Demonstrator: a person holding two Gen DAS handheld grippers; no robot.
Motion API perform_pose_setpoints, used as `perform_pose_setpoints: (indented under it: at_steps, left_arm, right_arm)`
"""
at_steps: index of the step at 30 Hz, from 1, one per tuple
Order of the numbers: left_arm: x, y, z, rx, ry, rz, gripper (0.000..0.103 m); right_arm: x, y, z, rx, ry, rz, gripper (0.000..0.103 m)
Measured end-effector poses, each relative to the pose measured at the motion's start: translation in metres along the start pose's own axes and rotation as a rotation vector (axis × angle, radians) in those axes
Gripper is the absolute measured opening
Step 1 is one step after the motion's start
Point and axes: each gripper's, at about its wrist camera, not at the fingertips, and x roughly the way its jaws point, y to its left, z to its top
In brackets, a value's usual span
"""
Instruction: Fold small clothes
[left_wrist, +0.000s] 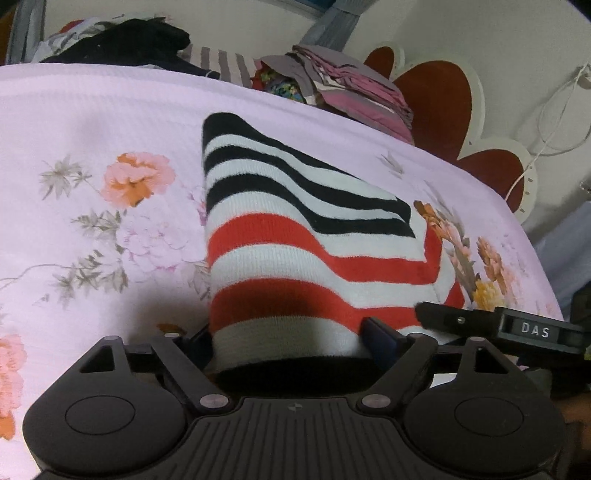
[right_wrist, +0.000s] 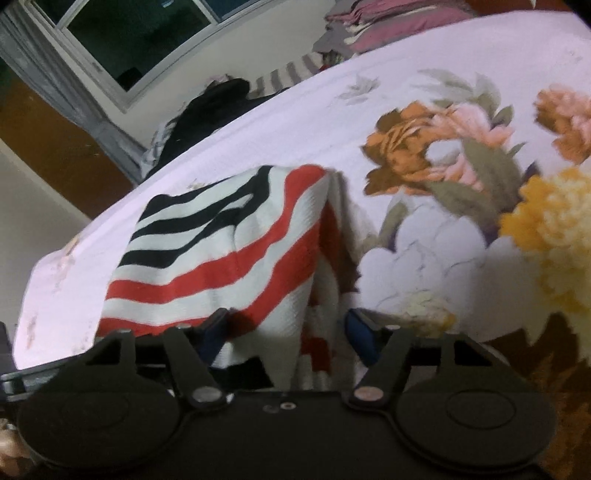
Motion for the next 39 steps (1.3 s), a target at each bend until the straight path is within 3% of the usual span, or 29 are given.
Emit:
perform_pose_setpoints:
  at_steps: [4,6,12,17,27,32,39]
  left_arm:
    - [0.004,-0.005,0.001,0.018,0.004,0.009,0.081]
    - [0.003,-0.009,0.002,0.024,0.004,0.018,0.075]
    - [-0.007,-0.017,0.007,0.047,-0.011,0.056,0.057]
    - [-0.021,-0.023,0.006,0.081,-0.036,0.070,0.051]
    - [-0.073,-0.024,0.003,0.104,-0.077,0.126,0.050]
    - [-0.111,-0.005,-0.002,0.108,-0.095,0.153,0.050]
    - [-0.164,0.059,-0.006,0.108,-0.133,0.129,0.050]
  right_arm:
    - [0.006,0.002,0.002,0.003,0.010,0.012,0.054]
    - [0.005,0.005,0.002,-0.006,0.009,0.014,0.043]
    - [-0.006,0.022,0.001,-0.054,-0.021,-0.021,0.031]
    - [-0.020,0.027,0.002,-0.045,-0.042,0.011,0.030]
    - [-0.039,0.060,-0.007,-0.071,-0.061,0.097,0.029]
    - [-0.039,0.093,-0.020,-0.082,-0.060,0.132,0.029]
    - [-0.028,0.165,-0.049,-0.104,-0.080,0.137,0.029]
